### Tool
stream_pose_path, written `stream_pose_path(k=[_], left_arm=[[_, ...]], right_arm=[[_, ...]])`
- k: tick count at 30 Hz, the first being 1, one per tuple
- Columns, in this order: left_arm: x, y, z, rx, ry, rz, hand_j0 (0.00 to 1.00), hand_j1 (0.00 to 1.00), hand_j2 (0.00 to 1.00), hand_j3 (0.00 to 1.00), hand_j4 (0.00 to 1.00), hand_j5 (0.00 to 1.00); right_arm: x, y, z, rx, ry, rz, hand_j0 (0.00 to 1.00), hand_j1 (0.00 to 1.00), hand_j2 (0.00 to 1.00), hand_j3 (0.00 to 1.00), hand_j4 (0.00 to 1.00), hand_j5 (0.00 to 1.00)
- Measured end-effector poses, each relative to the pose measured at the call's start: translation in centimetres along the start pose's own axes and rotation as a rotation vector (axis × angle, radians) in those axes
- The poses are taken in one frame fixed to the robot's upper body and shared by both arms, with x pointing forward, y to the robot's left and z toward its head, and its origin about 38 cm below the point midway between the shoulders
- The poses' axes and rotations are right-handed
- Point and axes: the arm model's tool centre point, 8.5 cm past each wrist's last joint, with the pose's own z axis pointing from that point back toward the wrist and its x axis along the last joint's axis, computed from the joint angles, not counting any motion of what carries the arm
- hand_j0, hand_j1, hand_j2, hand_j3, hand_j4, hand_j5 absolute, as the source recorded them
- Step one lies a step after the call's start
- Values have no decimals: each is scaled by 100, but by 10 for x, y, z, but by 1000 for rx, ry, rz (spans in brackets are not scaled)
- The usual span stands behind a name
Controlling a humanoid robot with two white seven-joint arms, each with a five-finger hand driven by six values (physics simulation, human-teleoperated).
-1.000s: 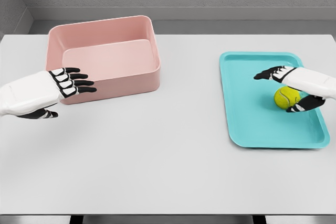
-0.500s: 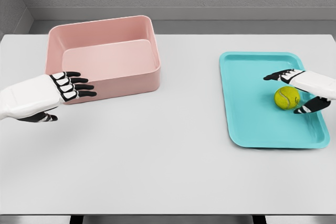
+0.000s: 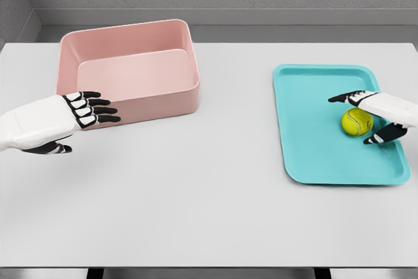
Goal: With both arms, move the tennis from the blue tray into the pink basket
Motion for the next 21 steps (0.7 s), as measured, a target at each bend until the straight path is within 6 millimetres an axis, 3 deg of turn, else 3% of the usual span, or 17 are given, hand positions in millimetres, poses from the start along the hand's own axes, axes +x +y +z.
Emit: stream_pose_path(k=[21], left_arm=[[0, 1, 1, -3, 1, -1, 100, 100, 100, 100, 100, 100]], right_arm=[[-12, 5, -3, 13, 41, 0, 82, 82, 82, 82, 82, 82]])
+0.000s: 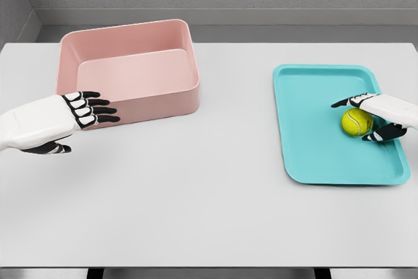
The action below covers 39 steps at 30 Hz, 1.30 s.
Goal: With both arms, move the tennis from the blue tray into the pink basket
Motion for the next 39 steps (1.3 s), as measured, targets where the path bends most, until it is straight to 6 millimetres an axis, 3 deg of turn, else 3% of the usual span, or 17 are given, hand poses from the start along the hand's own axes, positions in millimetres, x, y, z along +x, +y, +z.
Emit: stream_pose_path(k=[6, 13, 22, 31, 39], left_arm=[[0, 0, 0, 0, 0, 0, 100, 100, 100, 100, 100, 100], [0, 0, 0, -1, 0, 2, 100, 100, 100, 100, 100, 100], [0, -1, 0, -2, 0, 1, 100, 100, 100, 100, 100, 100], [0, 0, 0, 1, 0, 1, 100, 100, 100, 100, 100, 100], [0, 0, 0, 1, 0, 1, 100, 100, 100, 100, 100, 100]], right_arm=[[0, 2, 0, 10, 4, 12, 78, 78, 78, 78, 78, 78], [0, 2, -1, 21, 8, 31, 64, 64, 64, 64, 64, 64], [0, 0, -1, 20, 9, 36, 60, 60, 60, 60, 60, 60], [12, -19, -2, -25, -23, 68, 53, 53, 53, 53, 53, 53], [32, -35, -6, -58, -80, 112, 53, 53, 53, 53, 53, 53]])
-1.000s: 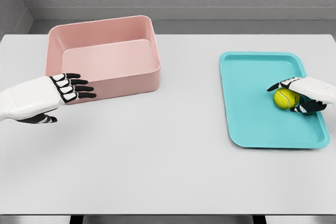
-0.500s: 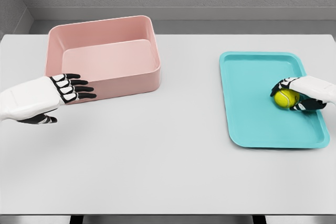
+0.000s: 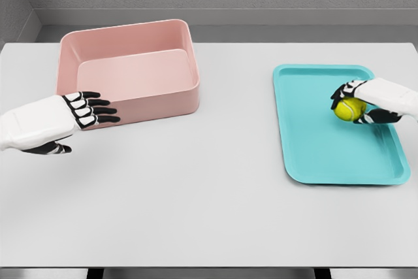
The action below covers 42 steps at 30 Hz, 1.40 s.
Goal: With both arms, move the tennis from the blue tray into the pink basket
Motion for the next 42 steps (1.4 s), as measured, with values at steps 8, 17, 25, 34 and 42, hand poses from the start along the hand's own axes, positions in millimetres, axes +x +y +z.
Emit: stream_pose_path(k=[8, 17, 25, 34, 42], left_arm=[[0, -1, 0, -1, 0, 1, 100, 100, 100, 100, 100, 100], [0, -1, 0, 0, 0, 1, 100, 100, 100, 100, 100, 100], [0, -1, 0, -1, 0, 1, 100, 100, 100, 100, 100, 100], [0, -1, 0, -2, -1, 0, 100, 100, 100, 100, 100, 100], [0, -1, 0, -4, 0, 0, 100, 100, 100, 100, 100, 100]], right_arm=[[39, -17, -14, -24, -116, 74, 50, 50, 50, 50, 50, 50], [82, -22, -36, -45, -230, 143, 49, 49, 49, 49, 49, 49], [111, -20, -60, -61, -303, 182, 49, 49, 49, 49, 49, 49], [148, -7, -98, -47, -390, 204, 49, 49, 49, 49, 49, 49], [190, 4, -119, -18, -494, 259, 49, 49, 49, 49, 49, 49]])
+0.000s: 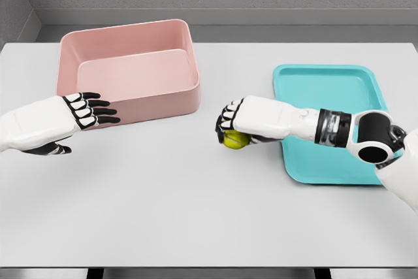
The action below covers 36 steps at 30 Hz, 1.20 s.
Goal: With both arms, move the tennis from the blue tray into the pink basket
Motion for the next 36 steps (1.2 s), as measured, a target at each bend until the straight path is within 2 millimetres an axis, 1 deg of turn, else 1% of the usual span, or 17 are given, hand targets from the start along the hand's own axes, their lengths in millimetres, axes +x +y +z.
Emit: stream_pose_path(k=[4, 10, 16, 17, 21, 22, 23, 24, 25, 29, 33, 36], left_arm=[[0, 0, 0, -1, 0, 2, 100, 100, 100, 100, 100, 100], [0, 0, 0, 0, 0, 2, 100, 100, 100, 100, 100, 100], [0, 0, 0, 1, 0, 1, 100, 100, 100, 100, 100, 100], [0, 0, 0, 1, 0, 1, 100, 100, 100, 100, 100, 100], [0, 0, 0, 1, 0, 1, 100, 100, 100, 100, 100, 100], [0, 0, 0, 1, 0, 0, 100, 100, 100, 100, 100, 100], [0, 0, 0, 0, 0, 0, 100, 100, 100, 100, 100, 100], [0, 0, 0, 0, 0, 0, 100, 100, 100, 100, 100, 100], [0, 0, 0, 0, 0, 0, 100, 100, 100, 100, 100, 100], [0, 0, 0, 0, 0, 0, 100, 100, 100, 100, 100, 100], [0, 0, 0, 1, 0, 1, 100, 100, 100, 100, 100, 100], [0, 0, 0, 0, 0, 1, 100, 100, 100, 100, 100, 100]], right_arm=[[9, 7, -15, 14, -30, 3, 49, 49, 49, 49, 49, 49], [3, 19, -29, 39, -22, -18, 49, 49, 49, 49, 49, 49], [-8, 34, -30, 67, 11, -50, 49, 49, 49, 49, 49, 49], [-11, 33, -31, 69, 17, -48, 49, 49, 49, 49, 49, 49], [-15, 39, -31, 81, 29, -61, 51, 51, 51, 51, 51, 51], [-15, 40, -31, 83, 30, -63, 56, 56, 56, 56, 56, 56], [-16, 40, -31, 85, 32, -64, 74, 74, 74, 74, 74, 74], [-16, 42, -31, 88, 32, -65, 86, 86, 86, 86, 86, 86], [-16, 42, -31, 90, 33, -65, 90, 90, 90, 90, 90, 90], [-16, 43, -31, 94, 36, -64, 96, 96, 96, 96, 96, 96], [-17, 43, -30, 95, 38, -64, 96, 96, 96, 96, 96, 96], [-19, 40, -29, 93, 43, -59, 99, 99, 99, 99, 99, 99]])
